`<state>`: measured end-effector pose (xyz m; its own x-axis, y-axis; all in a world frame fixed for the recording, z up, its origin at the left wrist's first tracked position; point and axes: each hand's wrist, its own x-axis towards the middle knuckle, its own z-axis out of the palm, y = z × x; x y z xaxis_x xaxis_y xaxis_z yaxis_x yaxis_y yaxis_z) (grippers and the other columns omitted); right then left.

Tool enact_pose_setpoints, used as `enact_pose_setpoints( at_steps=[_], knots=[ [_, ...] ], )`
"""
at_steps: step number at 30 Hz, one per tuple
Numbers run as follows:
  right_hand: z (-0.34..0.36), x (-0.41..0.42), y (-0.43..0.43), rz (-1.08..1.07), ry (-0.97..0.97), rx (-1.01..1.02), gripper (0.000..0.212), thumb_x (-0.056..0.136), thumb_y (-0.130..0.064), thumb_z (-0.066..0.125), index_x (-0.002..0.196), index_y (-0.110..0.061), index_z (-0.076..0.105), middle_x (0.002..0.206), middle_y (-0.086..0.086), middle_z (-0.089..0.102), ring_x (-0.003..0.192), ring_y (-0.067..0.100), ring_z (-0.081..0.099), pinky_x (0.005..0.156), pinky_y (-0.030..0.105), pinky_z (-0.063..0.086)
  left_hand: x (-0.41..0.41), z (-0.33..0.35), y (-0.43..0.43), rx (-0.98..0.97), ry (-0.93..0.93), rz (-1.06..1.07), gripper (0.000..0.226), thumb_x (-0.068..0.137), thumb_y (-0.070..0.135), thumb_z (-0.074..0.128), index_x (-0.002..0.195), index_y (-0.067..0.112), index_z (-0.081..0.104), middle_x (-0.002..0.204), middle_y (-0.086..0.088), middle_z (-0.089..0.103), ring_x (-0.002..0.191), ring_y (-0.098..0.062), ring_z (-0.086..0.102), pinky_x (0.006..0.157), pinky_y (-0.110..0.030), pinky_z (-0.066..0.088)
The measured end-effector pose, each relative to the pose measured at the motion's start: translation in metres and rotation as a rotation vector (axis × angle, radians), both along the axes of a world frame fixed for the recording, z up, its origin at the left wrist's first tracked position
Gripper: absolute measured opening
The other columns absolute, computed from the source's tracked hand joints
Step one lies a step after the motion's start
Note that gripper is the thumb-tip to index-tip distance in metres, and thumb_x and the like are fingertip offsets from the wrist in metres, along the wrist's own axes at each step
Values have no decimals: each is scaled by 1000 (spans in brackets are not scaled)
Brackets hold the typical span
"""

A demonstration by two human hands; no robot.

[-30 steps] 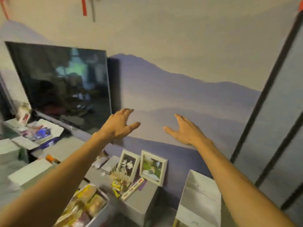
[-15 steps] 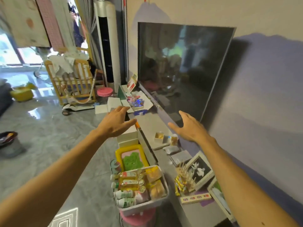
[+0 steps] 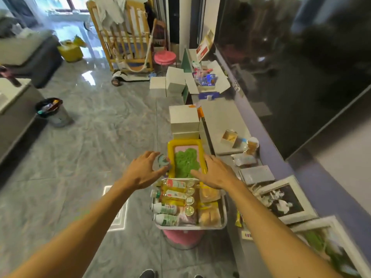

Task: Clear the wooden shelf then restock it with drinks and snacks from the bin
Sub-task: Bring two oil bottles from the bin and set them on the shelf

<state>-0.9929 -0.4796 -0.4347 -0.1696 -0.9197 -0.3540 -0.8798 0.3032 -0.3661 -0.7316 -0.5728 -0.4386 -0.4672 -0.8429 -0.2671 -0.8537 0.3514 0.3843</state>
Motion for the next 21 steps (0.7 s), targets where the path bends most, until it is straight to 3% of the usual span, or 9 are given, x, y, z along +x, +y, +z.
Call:
enact_pose_setpoints(
  at_steps=[5,10,13,15,17,21],
  knots=[
    [-129,24,-63,138,29,122,105,90,-81,51,169,-19,19,175,4,24,156,30,33,121,47,37,22,-148,-15,166,-28,170,99,83,91,45,158,28,39,163,-4,42,139,-28,52,112,-48,47],
    [-263,42,-133,324,55,167,93,95,-69,58,165,-16,27,170,6,32,153,29,36,120,47,38,43,-297,-29,309,86,336,109,72,92,62,156,25,42,157,-4,48,137,-24,54,109,-42,48],
    [-328,48,-154,409,59,189,88,94,-63,66,161,-16,35,164,6,40,148,29,43,116,49,42,49,-360,-34,376,155,387,105,72,81,75,154,22,45,149,-3,55,129,-22,59,103,-37,53],
    [-359,51,-159,448,53,196,84,92,-58,71,158,-18,38,158,4,45,143,27,47,112,47,45,48,-385,-35,430,250,392,82,75,63,85,142,30,51,126,8,64,107,-9,65,81,-19,54],
    [-380,51,-160,462,41,186,83,91,-56,75,158,-19,40,152,3,49,139,26,48,109,47,46,44,-398,-36,443,335,402,67,76,46,91,130,38,52,108,20,64,93,-4,68,68,-15,52],
    [-398,49,-165,435,-7,163,91,86,-57,80,159,-19,42,149,1,49,138,23,45,111,45,45,42,-411,-36,454,453,489,63,76,27,94,127,35,58,101,15,67,83,-1,70,63,-15,55]
  ],
)
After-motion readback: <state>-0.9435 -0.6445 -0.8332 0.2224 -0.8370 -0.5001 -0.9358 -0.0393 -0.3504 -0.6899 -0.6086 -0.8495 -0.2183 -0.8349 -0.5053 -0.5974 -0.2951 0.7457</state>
